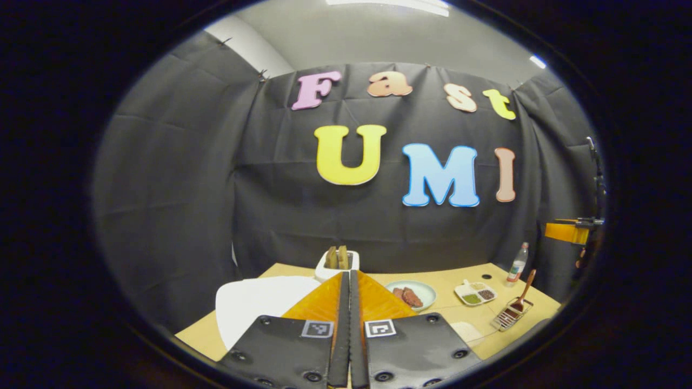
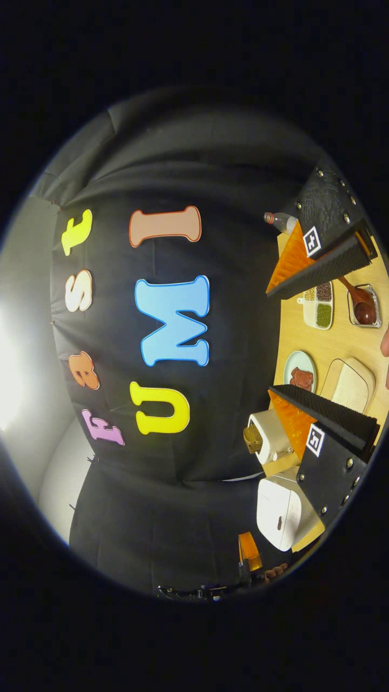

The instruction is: Close the left gripper, press the button to open the rice cooker; take a wooden spoon from the chopstick holder with the right hand, scoop a spoonful of rice and pour it into the rice cooker, then put the wooden spoon back into the chopstick holder.

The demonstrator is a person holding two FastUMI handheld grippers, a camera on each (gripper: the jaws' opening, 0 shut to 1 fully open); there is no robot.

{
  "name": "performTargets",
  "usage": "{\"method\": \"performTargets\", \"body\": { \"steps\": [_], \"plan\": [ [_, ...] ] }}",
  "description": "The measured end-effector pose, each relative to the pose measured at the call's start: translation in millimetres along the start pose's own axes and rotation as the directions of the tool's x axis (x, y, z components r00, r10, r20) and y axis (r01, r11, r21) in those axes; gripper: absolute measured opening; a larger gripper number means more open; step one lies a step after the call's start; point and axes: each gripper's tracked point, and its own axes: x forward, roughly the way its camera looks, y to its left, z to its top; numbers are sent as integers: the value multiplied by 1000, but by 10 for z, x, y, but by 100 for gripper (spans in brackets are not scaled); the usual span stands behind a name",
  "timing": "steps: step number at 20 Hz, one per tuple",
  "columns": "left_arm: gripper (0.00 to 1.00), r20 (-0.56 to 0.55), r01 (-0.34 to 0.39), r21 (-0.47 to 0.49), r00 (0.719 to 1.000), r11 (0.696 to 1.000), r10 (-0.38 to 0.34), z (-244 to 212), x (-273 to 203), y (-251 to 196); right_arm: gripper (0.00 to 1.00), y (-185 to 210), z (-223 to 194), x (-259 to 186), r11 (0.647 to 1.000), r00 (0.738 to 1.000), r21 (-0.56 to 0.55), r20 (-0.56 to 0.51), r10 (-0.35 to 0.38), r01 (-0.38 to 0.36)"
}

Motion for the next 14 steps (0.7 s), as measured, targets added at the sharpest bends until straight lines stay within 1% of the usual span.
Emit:
{"method": "performTargets", "body": {
  "steps": [1,5,6,7,8,9,10,12,14],
  "plan": [
    [7,-21,-11,-9,1000,1000,11,-107,32,106,96,6,-23,-4,1000,1000,2,-3,3,-3],
    [7,-73,-65,21,995,998,66,-436,55,393,96,-24,-153,10,1000,1000,11,-30,3,-2],
    [7,-95,-61,21,994,998,63,-539,81,389,96,-38,-187,11,1000,999,14,-35,1,0],
    [11,-118,-55,20,991,998,57,-635,111,382,96,-59,-208,16,1000,999,18,-40,-1,2],
    [7,-140,-54,22,989,998,56,-739,144,395,96,-71,-233,14,1000,999,25,-45,-2,3],
    [11,-153,-56,30,986,998,60,-796,175,414,96,-77,-244,13,999,999,33,-47,-1,2],
    [7,-159,-67,37,985,997,72,-823,207,454,96,-93,-245,-4,999,999,37,-48,-4,6],
    [7,-167,-78,33,982,996,83,-859,237,494,96,-147,-259,-10,999,999,35,-47,-15,16],
    [7,-208,-69,-2,976,998,67,-1012,309,502,96,-180,-268,-19,999,999,38,-47,-20,21]
  ]
}}
